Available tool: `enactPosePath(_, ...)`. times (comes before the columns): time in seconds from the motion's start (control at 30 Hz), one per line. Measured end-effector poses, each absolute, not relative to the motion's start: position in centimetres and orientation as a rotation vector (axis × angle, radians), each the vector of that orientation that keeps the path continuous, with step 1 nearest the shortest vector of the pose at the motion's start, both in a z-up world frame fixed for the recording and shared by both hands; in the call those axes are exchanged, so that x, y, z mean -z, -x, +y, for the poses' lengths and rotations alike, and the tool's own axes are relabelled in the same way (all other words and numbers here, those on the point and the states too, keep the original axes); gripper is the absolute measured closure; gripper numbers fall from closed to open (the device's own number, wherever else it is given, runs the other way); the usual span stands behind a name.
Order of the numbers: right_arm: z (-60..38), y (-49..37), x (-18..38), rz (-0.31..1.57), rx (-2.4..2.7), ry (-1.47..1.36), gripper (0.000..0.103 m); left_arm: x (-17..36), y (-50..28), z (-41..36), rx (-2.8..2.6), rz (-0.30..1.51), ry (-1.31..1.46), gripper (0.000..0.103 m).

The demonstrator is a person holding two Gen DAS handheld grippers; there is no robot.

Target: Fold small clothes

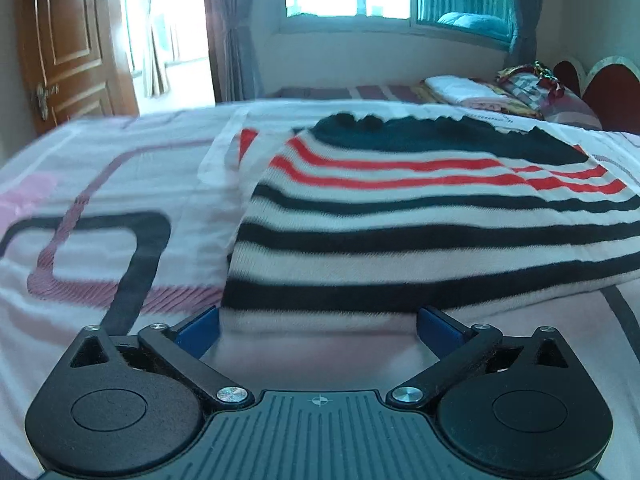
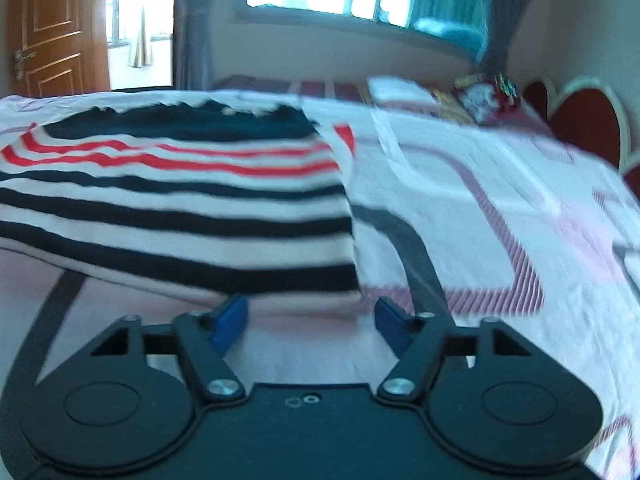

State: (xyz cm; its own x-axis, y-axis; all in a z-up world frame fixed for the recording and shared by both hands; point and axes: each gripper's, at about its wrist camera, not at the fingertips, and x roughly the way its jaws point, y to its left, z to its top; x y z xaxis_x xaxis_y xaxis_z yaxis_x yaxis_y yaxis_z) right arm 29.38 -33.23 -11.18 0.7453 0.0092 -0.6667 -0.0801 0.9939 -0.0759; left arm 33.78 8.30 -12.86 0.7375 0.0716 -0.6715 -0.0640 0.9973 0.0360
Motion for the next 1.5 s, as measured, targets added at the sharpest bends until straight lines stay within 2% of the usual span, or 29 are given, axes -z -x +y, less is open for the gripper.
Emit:
enactPosePath(0.2,-36.0,-27.4,9.6,0.683,0.031,0.023,0.033,12.5,-31.4,10.7,-0.136,0.741,0.064,0.000)
enactPosePath(0.33,-37.0,-25.8,8.1,0.626,-0.007,-0.027,0.033,10.9,-29.7,11.6,-0.035,0.661,0.324,0.001)
enactPosePath(0.4,-36.3,-25.6,7.2,0.597,-0.049,-0.029,0.036,11.7,-30.3,12.0,0.022,0.677,0.524,0.017)
enactPosePath(0.43,-35.9,-25.8,6.8,0.588,-0.069,-0.030,0.046,12.5,-30.8,12.3,0.036,0.697,0.622,0.031)
enactPosePath(0.47,-35.4,-26.1,6.3,0.585,-0.095,-0.040,0.067,13.6,-31.1,12.7,0.040,0.711,0.726,0.036)
enactPosePath(0.53,-34.4,-26.8,5.4,0.588,-0.143,-0.075,0.087,14.8,-30.9,13.4,0.007,0.646,0.845,0.036)
enactPosePath(0.67,-32.4,-28.2,4.3,0.572,-0.208,-0.099,0.081,16.2,-31.5,14.5,-0.018,0.547,0.987,0.036)
enactPosePath(1.0,-26.0,-35.4,6.6,0.657,-0.343,-0.092,0.081,16.1,-37.7,14.9,-0.128,0.511,0.976,0.036)
enactPosePath(1.03,-25.2,-36.0,7.0,0.663,-0.359,-0.087,0.082,16.1,-38.3,14.8,-0.128,0.515,0.961,0.044)
enactPosePath(1.07,-24.4,-36.6,7.4,0.668,-0.377,-0.084,0.082,16.0,-38.8,15.0,-0.138,0.531,0.943,0.066)
enactPosePath(1.1,-23.5,-37.2,7.7,0.671,-0.393,-0.078,0.082,16.3,-39.2,15.3,-0.148,0.552,0.940,0.076)
enactPosePath(1.13,-22.8,-37.5,8.1,0.673,-0.404,-0.067,0.083,16.8,-39.4,15.8,-0.146,0.556,0.967,0.080)
enactPosePath(1.3,-21.0,-38.6,9.8,0.702,-0.417,-0.023,0.083,17.4,-39.4,16.7,-0.075,0.534,0.995,0.083)
enactPosePath(1.4,-20.0,-37.7,10.3,0.662,-0.415,0.118,0.085,17.8,-38.9,17.3,-0.019,0.477,1.068,0.083)
enactPosePath(1.5,-19.2,-37.0,10.6,0.633,-0.401,0.188,0.085,18.5,-39.6,17.4,-0.030,0.523,1.051,0.083)
